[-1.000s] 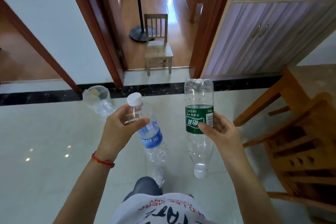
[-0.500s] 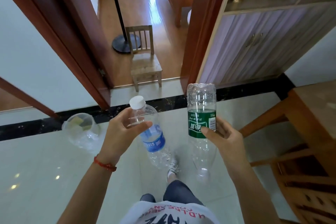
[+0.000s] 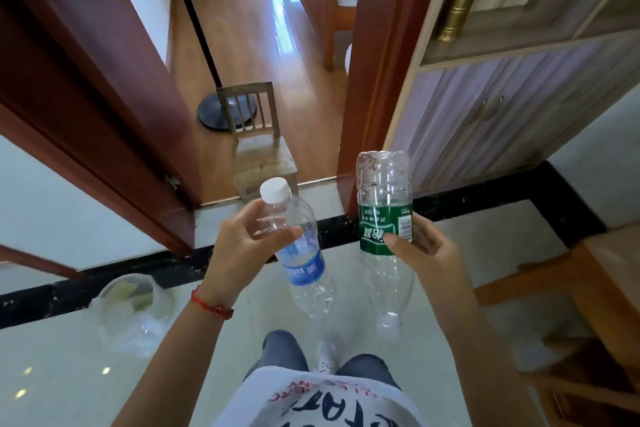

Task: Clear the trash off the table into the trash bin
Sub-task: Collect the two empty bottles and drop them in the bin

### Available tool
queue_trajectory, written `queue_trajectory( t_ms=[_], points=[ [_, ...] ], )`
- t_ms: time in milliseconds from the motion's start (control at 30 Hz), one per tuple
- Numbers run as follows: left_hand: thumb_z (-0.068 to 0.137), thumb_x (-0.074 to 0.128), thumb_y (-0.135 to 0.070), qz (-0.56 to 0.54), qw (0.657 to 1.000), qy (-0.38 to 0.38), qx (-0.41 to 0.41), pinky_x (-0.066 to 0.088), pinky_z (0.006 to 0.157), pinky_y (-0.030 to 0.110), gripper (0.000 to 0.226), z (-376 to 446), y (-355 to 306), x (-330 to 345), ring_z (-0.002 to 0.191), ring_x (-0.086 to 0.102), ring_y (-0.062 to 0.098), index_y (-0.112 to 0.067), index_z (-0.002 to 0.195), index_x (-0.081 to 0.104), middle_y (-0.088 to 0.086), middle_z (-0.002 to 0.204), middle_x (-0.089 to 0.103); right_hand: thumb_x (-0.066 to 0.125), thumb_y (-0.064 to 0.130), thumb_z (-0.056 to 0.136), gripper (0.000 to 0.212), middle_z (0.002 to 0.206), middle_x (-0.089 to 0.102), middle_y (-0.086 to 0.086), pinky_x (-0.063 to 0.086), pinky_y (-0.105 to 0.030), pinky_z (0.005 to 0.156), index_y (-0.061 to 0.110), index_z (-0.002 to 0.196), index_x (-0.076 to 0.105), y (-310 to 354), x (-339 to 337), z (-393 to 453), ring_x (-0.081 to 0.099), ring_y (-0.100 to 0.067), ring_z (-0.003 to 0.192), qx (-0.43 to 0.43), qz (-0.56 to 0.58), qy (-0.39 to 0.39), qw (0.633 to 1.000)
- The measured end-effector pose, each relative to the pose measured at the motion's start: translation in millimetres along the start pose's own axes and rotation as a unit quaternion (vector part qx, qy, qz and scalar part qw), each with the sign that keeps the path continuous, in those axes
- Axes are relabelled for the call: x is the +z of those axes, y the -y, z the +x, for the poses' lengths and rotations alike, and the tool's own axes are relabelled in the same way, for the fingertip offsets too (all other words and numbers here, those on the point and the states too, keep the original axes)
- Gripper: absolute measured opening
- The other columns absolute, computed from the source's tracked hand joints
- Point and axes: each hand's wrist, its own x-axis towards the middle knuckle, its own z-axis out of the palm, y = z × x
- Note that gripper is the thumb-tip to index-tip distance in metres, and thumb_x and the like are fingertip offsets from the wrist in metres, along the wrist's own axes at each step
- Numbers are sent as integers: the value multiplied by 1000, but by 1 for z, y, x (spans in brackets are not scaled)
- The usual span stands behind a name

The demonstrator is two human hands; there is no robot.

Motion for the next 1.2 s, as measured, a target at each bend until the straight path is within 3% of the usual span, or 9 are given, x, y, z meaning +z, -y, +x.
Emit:
queue_trajectory(
  t_ms=[200,300,433,533,600,700,833,1033,1200],
  points=[
    [50,76,-42,-14,998,54,-1,51,67,14,69,71,-1,15,90,68,8,-10,109,63,-4,98,71,70,2,75,35,79,72,21,48,-8,63,31,94,62,0,-3,50,67,4,77,5,-4,-36,999],
    [52,85,-36,-10,995,98,-1,52,69,15,58,115,-5,27,93,67,12,-19,104,65,-7,96,72,71,4,74,35,87,73,16,52,-12,69,30,96,63,2,-5,73,68,0,82,12,0,-83,996],
    [55,85,-36,11,984,178,16,55,72,20,47,174,-19,51,89,67,11,-28,96,64,-4,95,71,70,3,74,40,103,70,3,52,-15,74,15,112,63,9,-8,97,67,-5,89,9,22,-164,986],
    [64,77,-11,18,969,243,34,53,63,15,35,212,-29,71,79,67,5,-16,96,64,-6,88,71,71,1,73,40,100,70,6,51,-11,69,15,110,63,12,-11,109,67,0,85,11,56,-233,971],
    [68,74,0,22,958,283,46,51,55,12,33,235,-34,88,73,66,0,-19,93,64,-10,79,73,71,0,73,42,100,71,4,52,-14,71,13,111,63,12,-14,116,68,-4,87,16,66,-277,959],
    [65,75,-5,30,941,333,51,51,54,13,31,261,-42,111,72,65,-1,-24,88,64,-14,77,73,71,-1,72,39,90,74,8,52,-15,68,14,107,64,13,-17,121,69,-5,85,22,86,-335,938],
    [66,78,-3,33,915,400,41,53,66,18,32,285,-49,146,78,63,12,-17,92,66,6,88,70,70,-1,73,35,79,74,16,51,-11,64,21,99,63,16,-23,121,68,0,79,28,104,-405,908],
    [66,78,-5,57,872,485,38,52,63,19,29,310,-54,201,65,64,1,-28,78,66,-14,68,71,70,0,74,42,98,71,2,51,-11,65,9,115,61,14,-36,120,68,-2,83,34,122,-504,855],
    [47,78,-37,54,848,526,28,52,62,12,38,324,-64,247,71,66,-1,-29,82,67,-14,74,73,68,-2,75,43,98,72,3,51,-11,66,6,116,60,15,-61,129,69,-4,84,36,120,-537,834]
  ],
)
